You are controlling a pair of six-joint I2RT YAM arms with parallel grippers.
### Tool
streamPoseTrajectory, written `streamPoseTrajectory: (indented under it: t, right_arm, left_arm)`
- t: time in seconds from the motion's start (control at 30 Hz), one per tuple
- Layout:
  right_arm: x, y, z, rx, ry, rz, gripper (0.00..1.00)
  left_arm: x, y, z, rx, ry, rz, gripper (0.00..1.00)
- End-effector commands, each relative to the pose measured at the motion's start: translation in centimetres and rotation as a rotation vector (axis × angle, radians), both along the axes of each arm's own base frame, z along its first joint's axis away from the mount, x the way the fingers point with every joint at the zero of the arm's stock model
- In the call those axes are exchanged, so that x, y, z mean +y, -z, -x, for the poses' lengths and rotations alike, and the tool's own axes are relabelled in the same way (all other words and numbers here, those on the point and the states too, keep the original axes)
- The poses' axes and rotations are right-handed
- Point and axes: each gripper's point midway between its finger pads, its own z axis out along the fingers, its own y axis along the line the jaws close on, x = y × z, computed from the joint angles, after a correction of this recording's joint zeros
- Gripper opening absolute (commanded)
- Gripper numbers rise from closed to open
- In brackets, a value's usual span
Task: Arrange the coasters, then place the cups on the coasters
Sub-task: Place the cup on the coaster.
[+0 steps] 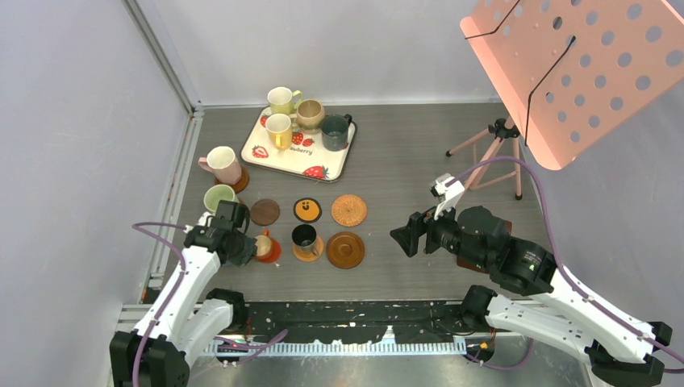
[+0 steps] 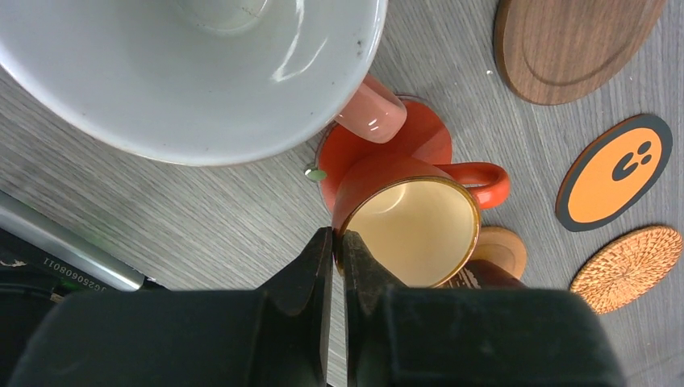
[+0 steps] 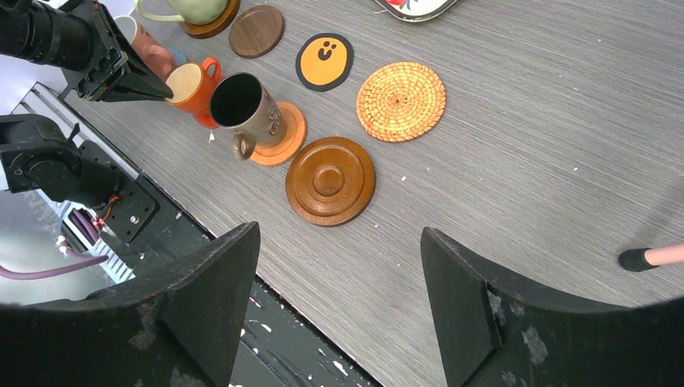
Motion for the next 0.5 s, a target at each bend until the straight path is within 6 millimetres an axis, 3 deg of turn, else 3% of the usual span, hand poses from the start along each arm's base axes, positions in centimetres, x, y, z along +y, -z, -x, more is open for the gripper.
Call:
streamPoseTrajectory:
  t: [0.0, 0.47]
  right_arm:
    - [0.37, -0.74, 0.13, -0.002, -0.005, -0.042, 0.8]
    - [0.47, -1.13, 0.22, 0.0, -0.004, -0.062, 0.8]
  left_arm:
    - [-0.24, -1.17, -1.02, -0.048, 0.016, 0.004, 0.11]
    - [-0.81, -1.65, -1.31, -0.069, 0.035, 0.03, 0.2]
